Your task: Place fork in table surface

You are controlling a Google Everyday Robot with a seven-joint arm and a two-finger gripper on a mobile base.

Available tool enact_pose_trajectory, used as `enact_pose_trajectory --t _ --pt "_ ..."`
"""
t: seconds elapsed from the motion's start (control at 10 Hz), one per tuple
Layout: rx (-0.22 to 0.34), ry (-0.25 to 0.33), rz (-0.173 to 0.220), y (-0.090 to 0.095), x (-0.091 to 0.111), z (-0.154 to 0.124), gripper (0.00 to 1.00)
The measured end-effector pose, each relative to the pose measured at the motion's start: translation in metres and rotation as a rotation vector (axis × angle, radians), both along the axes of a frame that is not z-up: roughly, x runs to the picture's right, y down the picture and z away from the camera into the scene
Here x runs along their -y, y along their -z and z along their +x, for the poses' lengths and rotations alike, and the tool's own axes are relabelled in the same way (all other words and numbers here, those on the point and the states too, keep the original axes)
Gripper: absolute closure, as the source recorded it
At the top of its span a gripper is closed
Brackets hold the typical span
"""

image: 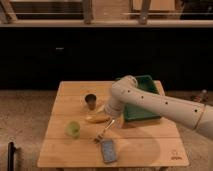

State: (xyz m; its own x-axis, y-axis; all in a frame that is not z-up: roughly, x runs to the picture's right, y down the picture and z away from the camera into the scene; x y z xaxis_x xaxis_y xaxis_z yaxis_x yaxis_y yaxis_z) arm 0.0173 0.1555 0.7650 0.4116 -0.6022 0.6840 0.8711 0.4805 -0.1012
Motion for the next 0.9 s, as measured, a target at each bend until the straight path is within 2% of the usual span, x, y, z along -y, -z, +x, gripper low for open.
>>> enact_pose_trajectory --t 0.9 --pt "0.015 0.023 0.008 0.0063 0.0103 0.0025 0.2"
